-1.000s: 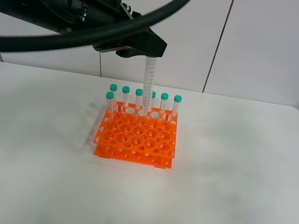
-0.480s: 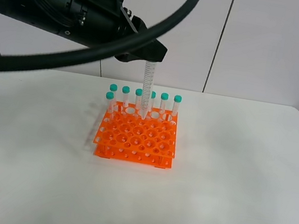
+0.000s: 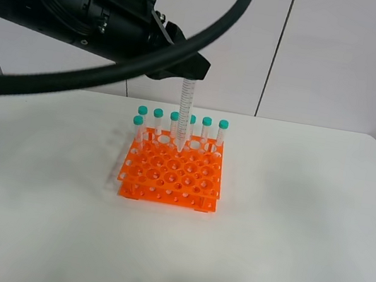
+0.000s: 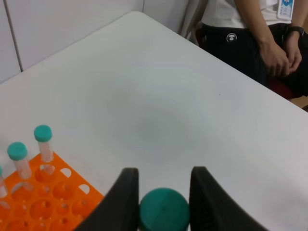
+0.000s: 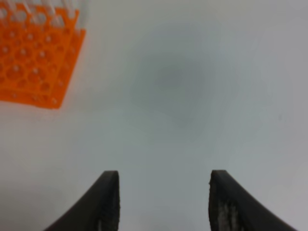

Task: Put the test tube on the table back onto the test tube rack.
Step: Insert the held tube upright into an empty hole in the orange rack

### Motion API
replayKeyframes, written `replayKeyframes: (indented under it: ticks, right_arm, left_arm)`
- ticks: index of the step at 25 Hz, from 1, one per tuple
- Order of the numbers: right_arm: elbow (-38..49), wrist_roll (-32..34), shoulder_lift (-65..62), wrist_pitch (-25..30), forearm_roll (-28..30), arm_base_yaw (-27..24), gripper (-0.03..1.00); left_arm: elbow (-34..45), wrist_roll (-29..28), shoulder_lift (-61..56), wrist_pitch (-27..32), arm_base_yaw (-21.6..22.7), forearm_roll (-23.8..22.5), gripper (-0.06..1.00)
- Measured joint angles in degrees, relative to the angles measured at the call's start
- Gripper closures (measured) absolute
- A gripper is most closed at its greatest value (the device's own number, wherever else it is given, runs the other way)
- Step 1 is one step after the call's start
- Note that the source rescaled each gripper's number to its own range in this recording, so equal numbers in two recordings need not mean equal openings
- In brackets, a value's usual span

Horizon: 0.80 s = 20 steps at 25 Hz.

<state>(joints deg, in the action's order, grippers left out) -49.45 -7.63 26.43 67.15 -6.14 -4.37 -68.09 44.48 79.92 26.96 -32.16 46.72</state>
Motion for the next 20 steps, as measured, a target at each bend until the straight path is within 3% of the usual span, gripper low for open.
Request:
replayKeyframes:
  ticks: [5, 12, 20]
  right_arm:
    - [0.00, 0.41, -8.12, 2.53, 0.24, 0.00, 0.11]
    - [0.40, 0.41, -17.91, 2.12, 2.22, 0.00, 0.11]
    - [9.25, 0.91, -23.57, 1.08, 2.71, 0.43, 0.11]
  left_arm:
    - [0.00, 0.00, 0.00, 0.06, 0.00, 0.00, 0.94]
    - [0.00, 0.00, 0.00, 0.06, 0.00, 0.00, 0.94]
    - [0.00, 0.00, 0.00, 0.06, 0.00, 0.00, 0.94]
